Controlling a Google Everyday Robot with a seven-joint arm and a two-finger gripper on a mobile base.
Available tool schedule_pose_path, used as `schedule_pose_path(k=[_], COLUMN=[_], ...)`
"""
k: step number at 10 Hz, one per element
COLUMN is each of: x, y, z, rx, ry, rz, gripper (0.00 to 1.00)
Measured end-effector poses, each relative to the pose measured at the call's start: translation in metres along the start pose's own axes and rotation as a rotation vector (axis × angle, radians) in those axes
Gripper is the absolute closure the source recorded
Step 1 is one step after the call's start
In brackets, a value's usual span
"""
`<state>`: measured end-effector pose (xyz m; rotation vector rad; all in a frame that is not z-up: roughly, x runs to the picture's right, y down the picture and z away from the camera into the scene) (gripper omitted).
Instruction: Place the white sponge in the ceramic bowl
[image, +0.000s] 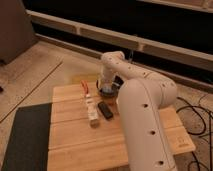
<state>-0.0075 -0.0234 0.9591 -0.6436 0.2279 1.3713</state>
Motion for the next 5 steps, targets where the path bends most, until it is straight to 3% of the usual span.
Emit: schedule_pose_path(k=[2, 4, 5], x=[-0.011, -0.019, -0.02], y=[0.017, 0.062, 0.068], z=[-0.022, -0.046, -0.047], rx=[-0.016, -0.069, -0.076], ry=[-0.046, -0.098, -0.102], rz=[-0.023, -0.083, -0.093], gripper=[0.2, 0.2, 0.2])
